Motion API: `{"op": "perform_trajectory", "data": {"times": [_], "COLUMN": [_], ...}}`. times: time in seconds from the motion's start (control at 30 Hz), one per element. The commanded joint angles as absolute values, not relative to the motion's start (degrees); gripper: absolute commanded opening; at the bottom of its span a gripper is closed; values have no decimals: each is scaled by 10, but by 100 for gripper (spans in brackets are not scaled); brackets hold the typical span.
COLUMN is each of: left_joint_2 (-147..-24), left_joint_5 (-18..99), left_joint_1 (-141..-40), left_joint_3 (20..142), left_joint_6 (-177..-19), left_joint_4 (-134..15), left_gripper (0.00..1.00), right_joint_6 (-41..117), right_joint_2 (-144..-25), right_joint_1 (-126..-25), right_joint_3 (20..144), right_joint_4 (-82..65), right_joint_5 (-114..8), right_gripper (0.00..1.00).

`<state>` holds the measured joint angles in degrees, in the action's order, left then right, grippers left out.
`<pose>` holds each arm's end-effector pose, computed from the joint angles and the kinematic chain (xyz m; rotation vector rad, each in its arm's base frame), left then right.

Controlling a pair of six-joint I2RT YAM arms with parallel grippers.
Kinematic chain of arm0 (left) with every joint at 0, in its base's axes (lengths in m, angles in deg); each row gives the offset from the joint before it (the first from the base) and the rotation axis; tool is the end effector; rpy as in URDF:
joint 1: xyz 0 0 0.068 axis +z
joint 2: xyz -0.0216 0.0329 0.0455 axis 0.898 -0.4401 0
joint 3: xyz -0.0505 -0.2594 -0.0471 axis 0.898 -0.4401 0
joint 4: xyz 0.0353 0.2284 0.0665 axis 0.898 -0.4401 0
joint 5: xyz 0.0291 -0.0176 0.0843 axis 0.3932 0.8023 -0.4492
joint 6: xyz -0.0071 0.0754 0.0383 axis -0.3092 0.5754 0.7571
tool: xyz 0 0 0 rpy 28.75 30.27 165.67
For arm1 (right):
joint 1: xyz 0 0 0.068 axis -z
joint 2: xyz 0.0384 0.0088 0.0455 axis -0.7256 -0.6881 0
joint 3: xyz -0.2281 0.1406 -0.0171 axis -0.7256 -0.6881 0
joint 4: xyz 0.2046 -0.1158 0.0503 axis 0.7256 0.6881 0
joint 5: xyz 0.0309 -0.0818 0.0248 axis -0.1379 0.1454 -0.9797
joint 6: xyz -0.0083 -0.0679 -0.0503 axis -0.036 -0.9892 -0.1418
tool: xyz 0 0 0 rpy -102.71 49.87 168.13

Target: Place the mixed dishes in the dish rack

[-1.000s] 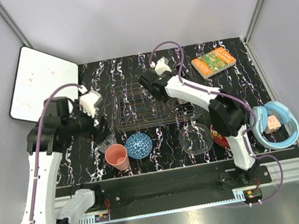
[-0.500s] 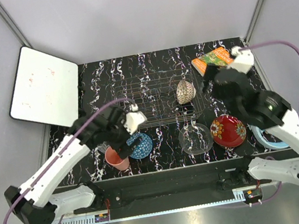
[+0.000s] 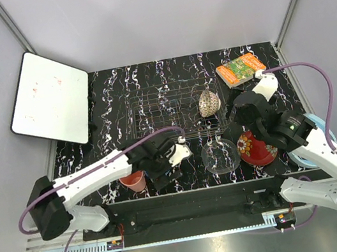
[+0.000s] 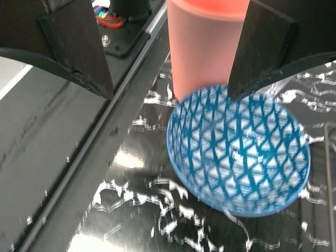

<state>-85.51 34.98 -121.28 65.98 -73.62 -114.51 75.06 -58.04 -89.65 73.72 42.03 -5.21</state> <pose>0.1220 -0.1977 0.2130 1.6349 2.3214 -0.2511 0.1602 0.0848 0.3526 0.3725 2.0323 0.1505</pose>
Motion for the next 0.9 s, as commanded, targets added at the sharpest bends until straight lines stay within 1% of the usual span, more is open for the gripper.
{"op": "perform_trajectory", "data": {"times": [0.0,0.1,0.17,0.37,0.43,0.47,0.53,0.57,0.67,0.77,0.87], "left_joint_2": [-897,-928,-947,-988,-998,-1006,-1011,-1015,-1022,-1037,-1046], "left_joint_5": [322,289,272,240,234,234,243,248,270,289,295], "left_joint_1": [-1231,-1236,-1236,-1236,-1236,-1236,-1236,-1236,-1237,-1238,-1244], "left_joint_3": [658,655,657,670,670,670,670,671,673,681,689], "left_joint_6": [-773,-787,-794,-800,-797,-798,-802,-804,-804,-807,-806], "left_joint_4": [-1067,-1045,-1036,-1033,-1034,-1035,-1037,-1039,-1043,-1053,-1054], "left_gripper": [93,93,99,98,93,85,74,63,49,41,23], "right_joint_6": [766,767,767,762,763,763,763,763,761,760,759], "right_joint_2": [-582,-572,-561,-541,-535,-534,-528,-528,-527,-527,-526], "right_joint_1": [-897,-897,-897,-897,-897,-897,-897,-897,-897,-897,-897], "right_joint_3": [750,745,739,731,731,731,730,729,727,726,727], "right_joint_4": [412,412,412,414,415,416,415,416,416,416,418], "right_joint_5": [-52,-53,-53,-56,-57,-58,-59,-58,-61,-67,-68], "right_gripper": [94,93,93,90,89,89,88,88,87,86,86]}}
